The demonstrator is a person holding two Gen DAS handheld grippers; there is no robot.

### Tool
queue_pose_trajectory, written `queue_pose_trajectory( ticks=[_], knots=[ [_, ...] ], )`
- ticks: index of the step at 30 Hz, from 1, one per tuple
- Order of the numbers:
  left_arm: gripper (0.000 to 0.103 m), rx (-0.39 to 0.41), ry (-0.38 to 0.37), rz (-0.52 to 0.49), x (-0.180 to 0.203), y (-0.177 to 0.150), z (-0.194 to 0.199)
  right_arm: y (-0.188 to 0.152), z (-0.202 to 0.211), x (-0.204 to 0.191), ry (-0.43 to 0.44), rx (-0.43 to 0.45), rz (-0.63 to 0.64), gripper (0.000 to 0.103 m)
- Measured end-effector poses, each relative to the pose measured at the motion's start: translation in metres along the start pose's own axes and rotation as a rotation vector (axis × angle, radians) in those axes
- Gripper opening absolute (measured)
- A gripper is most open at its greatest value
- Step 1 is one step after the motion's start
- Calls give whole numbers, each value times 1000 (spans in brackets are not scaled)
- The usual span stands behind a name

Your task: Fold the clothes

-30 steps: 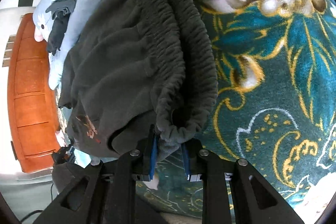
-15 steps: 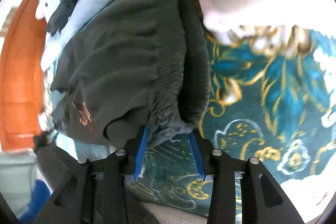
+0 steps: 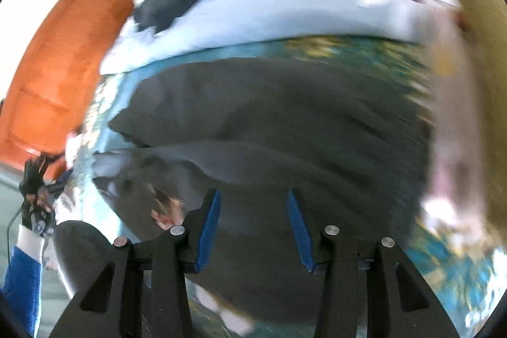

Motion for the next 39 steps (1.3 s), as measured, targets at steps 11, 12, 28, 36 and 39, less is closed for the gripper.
queue_pose_trajectory(
  ticks=[11,12,28,36,39],
  knots=[
    [75,-119,-31,-25,67,-34,-102,68,-57,-9,17,70,-50,65],
    [79,-141,-20,-47,72,-39,-114,72,-57,-3,4,86,-80,75],
    [31,-194,-48,-7,75,-33,-183,61,-63,60,-133,75,-283,100],
    [10,-63,-154,-211,142,-35,-137,64,-61,53,-102,77,-281,100],
    [10,26,-206,-386,195,-42,-99,65,-53,52,-87,104,-285,100]
  ],
)
Point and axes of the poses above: each gripper's, at about its wrist camera, not at the fingertips, and z roughly against the way its jaws point, x to its right, y to its top, the point moved 4 cm from there along -z, roughly the way its jaws point, and after that the axes turned 8 degrees about y, right-handed, at the moved point
